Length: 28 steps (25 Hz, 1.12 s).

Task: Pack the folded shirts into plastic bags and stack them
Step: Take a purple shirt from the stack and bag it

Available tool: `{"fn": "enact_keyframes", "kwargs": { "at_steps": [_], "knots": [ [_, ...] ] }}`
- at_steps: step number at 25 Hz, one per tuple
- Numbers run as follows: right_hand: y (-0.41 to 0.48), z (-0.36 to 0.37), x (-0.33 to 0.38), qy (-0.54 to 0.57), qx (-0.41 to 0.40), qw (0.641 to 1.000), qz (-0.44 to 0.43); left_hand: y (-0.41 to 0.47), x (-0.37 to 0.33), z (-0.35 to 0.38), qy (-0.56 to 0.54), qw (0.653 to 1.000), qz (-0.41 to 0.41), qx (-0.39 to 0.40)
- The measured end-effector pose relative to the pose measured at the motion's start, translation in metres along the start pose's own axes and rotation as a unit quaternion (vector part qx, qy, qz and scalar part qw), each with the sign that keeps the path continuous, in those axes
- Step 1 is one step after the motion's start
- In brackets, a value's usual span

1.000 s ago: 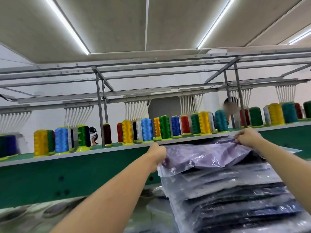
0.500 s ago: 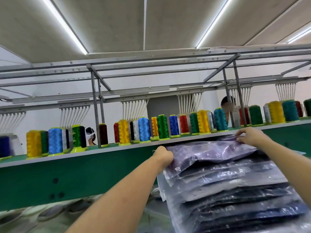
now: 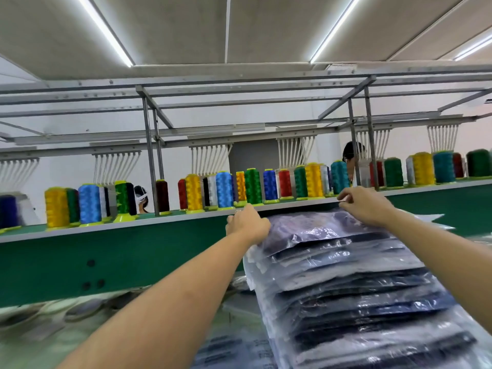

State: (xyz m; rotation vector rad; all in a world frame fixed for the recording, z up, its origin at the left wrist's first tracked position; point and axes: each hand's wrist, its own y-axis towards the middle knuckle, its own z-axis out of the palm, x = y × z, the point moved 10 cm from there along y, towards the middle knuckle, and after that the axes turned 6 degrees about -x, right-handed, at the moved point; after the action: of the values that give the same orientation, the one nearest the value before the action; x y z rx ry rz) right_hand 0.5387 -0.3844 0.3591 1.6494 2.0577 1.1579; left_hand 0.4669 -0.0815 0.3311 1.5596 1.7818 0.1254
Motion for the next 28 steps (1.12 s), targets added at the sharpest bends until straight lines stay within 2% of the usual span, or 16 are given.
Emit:
{"fn": "enact_keyframes", "kwargs": {
  "at_steps": [3, 7, 10, 16, 22, 25, 28],
  "knots": [
    [-0.024, -0.002, 0.062, 0.057, -0.024, 0.998, -0.026, -0.014, -0.006, -0.033, -0.036, 0.997, 0.053, -0.047],
    [-0.064, -0.011, 0.158, 0.168, -0.074, 0.980, -0.077, -0.049, 0.005, -0.097, -0.039, 0.981, 0.114, -0.150],
    [-0.103, -0.007, 0.233, 0.273, -0.048, 0.955, -0.107, -0.086, 0.033, -0.133, -0.034, 0.978, 0.123, -0.167],
    [-0.193, 0.023, 0.354, 0.407, 0.026, 0.907, -0.109, -0.164, 0.115, -0.163, -0.018, 0.992, 0.063, -0.106],
    [-0.290, 0.080, 0.412, 0.457, 0.127, 0.879, -0.044, -0.236, 0.217, -0.163, 0.018, 0.998, -0.024, -0.054],
    [-0.341, 0.108, 0.429, 0.477, 0.181, 0.860, -0.024, -0.273, 0.266, -0.139, 0.033, 0.997, -0.063, 0.004],
    [-0.386, 0.141, 0.431, 0.461, 0.248, 0.852, -0.006, -0.311, 0.304, -0.095, 0.012, 0.992, -0.076, 0.100]
  ]
}}
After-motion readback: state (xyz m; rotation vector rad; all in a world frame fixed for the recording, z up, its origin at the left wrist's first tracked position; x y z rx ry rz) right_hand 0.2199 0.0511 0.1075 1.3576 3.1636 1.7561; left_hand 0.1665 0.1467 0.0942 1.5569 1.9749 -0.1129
